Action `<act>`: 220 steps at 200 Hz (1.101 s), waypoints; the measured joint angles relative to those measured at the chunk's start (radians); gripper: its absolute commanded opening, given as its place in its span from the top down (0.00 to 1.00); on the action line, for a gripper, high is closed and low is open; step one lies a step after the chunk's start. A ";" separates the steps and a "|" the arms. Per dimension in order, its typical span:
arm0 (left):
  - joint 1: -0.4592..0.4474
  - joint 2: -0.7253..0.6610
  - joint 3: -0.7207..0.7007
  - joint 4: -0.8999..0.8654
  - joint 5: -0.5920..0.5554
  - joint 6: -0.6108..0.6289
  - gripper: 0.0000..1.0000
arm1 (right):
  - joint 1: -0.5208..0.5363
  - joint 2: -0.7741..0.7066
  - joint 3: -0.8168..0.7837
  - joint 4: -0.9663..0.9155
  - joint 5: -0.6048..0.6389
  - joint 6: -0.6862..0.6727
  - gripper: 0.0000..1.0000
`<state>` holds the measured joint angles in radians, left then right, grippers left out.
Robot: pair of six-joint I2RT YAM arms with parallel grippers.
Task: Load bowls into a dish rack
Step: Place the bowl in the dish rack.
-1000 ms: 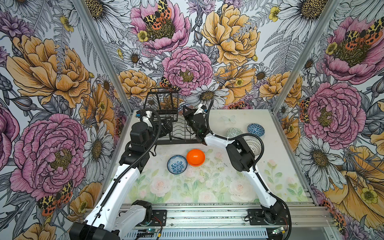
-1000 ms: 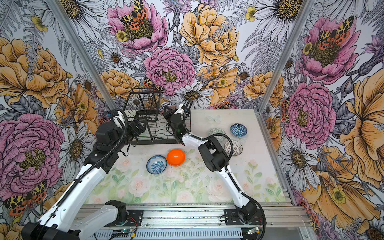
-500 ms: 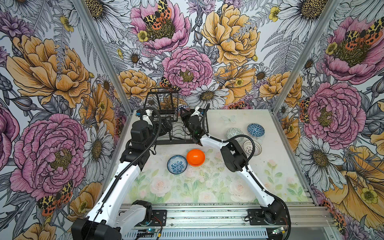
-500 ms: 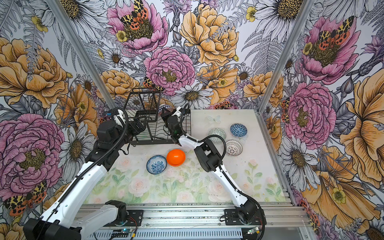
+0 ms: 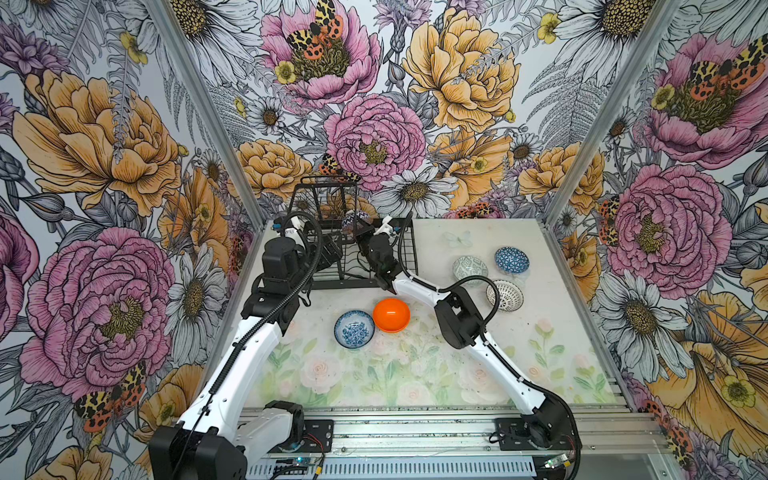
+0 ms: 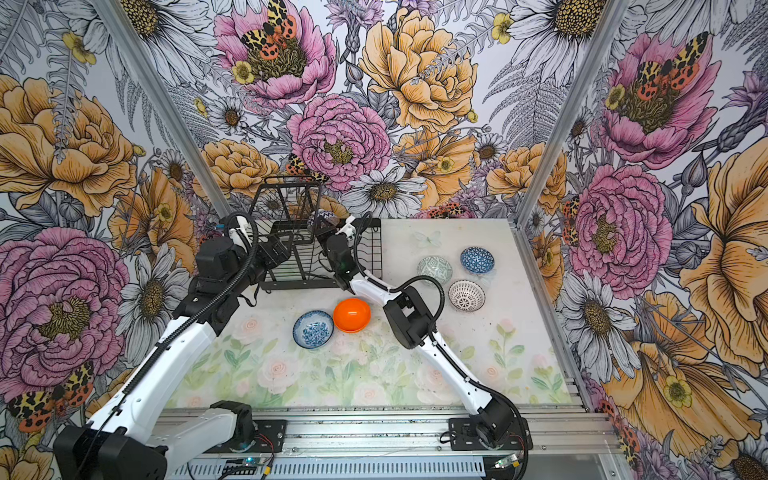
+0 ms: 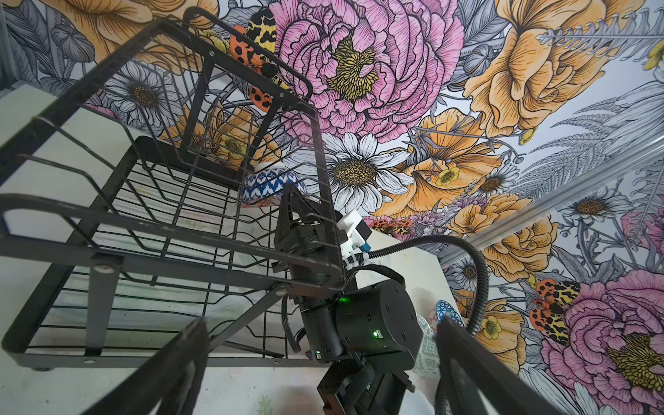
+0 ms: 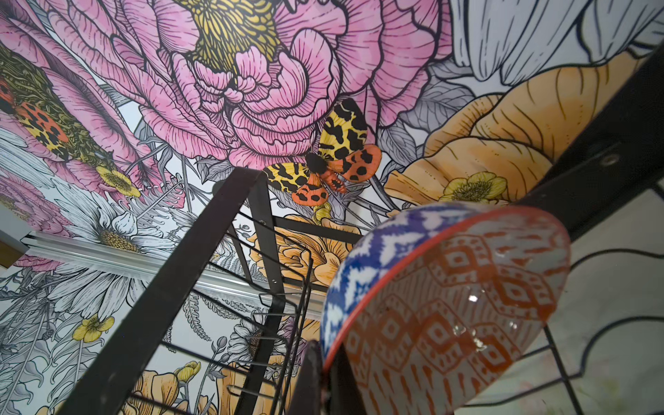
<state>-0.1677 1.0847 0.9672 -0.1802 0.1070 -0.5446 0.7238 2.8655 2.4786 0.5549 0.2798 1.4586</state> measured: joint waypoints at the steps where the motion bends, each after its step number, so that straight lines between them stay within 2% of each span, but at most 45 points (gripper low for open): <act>1: 0.000 0.000 0.000 0.000 0.000 0.000 0.01 | 0.000 0.001 0.001 -0.002 0.001 0.000 1.00; 94: 0.000 0.005 0.005 -0.012 0.016 0.000 0.01 | 0.004 0.120 0.161 -0.086 0.051 0.027 1.00; 220: 0.000 0.017 0.015 -0.034 0.026 0.000 0.01 | 0.010 0.161 0.268 -0.197 0.111 0.041 1.00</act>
<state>-0.1677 1.1015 0.9821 -0.2138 0.1329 -0.5442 0.7341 3.0268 2.7468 0.3580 0.3912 1.4998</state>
